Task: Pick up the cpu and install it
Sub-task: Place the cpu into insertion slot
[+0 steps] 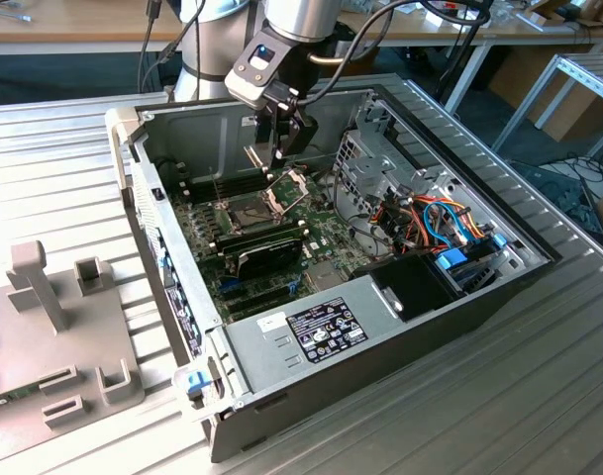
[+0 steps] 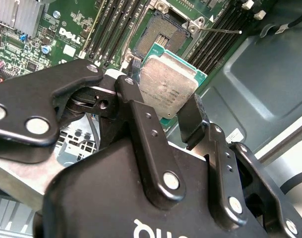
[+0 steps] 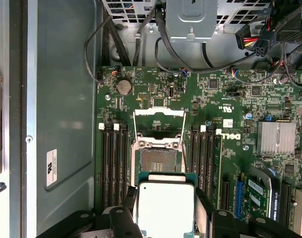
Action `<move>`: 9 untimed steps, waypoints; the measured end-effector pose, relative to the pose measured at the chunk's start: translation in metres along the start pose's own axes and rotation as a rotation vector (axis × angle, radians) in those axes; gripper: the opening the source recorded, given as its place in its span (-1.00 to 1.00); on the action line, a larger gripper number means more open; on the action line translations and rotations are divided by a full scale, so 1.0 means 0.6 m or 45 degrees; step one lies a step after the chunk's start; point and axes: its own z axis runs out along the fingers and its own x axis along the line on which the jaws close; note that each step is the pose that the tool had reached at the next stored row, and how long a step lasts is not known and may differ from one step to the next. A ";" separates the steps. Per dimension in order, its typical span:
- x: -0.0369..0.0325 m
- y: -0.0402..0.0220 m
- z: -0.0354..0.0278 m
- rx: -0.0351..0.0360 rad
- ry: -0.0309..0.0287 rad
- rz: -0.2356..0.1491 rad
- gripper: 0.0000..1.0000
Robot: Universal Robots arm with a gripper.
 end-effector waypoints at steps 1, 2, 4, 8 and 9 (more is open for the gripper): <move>0.000 0.000 0.000 0.0000 0.0002 0.000 0.09; 0.000 0.000 0.000 0.0000 0.0001 0.000 0.09; 0.000 0.000 0.001 -0.0003 0.0006 0.000 0.09; 0.000 0.000 0.003 0.0000 -0.0001 0.000 0.09; 0.000 0.000 0.003 0.0001 -0.0002 0.000 0.09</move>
